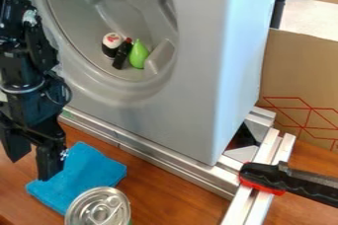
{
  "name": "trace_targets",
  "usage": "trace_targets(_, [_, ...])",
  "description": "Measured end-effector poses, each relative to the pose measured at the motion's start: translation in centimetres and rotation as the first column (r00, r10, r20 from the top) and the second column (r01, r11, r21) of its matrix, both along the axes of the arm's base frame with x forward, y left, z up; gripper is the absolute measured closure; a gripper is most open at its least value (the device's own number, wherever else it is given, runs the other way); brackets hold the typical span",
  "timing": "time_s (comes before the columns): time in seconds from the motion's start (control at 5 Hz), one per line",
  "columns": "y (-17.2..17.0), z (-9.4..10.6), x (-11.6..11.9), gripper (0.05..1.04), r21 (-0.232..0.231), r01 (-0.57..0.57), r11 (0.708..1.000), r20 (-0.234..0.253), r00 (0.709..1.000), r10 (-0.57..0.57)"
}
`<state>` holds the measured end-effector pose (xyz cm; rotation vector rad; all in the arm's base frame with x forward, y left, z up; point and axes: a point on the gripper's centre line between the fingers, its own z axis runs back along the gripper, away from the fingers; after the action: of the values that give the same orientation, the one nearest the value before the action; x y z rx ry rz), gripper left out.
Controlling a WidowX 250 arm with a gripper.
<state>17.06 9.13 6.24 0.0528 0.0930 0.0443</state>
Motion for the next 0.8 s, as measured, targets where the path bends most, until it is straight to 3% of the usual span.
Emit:
trace_targets(0.2, [-0.1,-0.4,-0.1,0.083,-0.007,0.002,1.000,-0.015,1.000,-0.002])
trace_targets(0.8, [4.0,-6.7,3.1,0.083,-0.026,0.120,0.992,-0.043,0.992,-0.121])
